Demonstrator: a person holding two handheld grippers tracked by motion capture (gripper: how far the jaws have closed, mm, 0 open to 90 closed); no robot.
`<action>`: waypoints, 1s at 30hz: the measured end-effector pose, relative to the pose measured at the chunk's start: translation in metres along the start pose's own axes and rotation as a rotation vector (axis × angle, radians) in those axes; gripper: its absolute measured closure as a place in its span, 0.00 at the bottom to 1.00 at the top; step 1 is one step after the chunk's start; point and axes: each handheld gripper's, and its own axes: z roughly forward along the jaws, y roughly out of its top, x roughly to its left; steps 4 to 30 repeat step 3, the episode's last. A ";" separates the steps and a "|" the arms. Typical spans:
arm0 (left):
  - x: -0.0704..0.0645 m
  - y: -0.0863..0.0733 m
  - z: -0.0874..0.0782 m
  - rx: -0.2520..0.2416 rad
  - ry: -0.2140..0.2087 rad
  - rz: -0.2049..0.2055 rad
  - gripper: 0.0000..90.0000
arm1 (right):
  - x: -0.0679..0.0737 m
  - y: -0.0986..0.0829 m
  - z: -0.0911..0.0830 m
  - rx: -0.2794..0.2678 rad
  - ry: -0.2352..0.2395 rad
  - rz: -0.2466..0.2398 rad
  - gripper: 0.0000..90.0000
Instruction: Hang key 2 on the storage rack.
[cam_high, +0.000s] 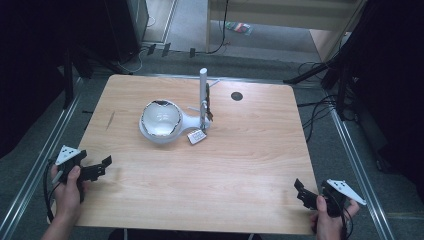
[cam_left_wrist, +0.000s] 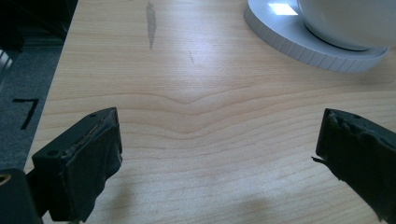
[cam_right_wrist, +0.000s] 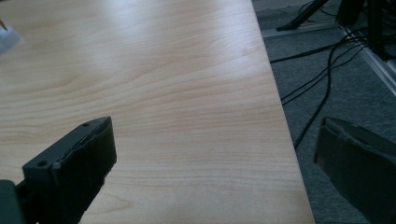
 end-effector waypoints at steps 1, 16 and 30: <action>0.000 0.000 0.000 0.001 -0.002 -0.003 0.01 | -0.002 0.000 0.000 -0.007 -0.001 0.006 0.00; 0.001 0.000 0.000 -0.002 0.002 -0.015 0.01 | -0.003 0.000 -0.001 -0.016 -0.007 0.019 0.00; 0.001 0.000 0.000 -0.002 0.002 -0.015 0.01 | -0.003 0.000 -0.001 -0.016 -0.007 0.019 0.00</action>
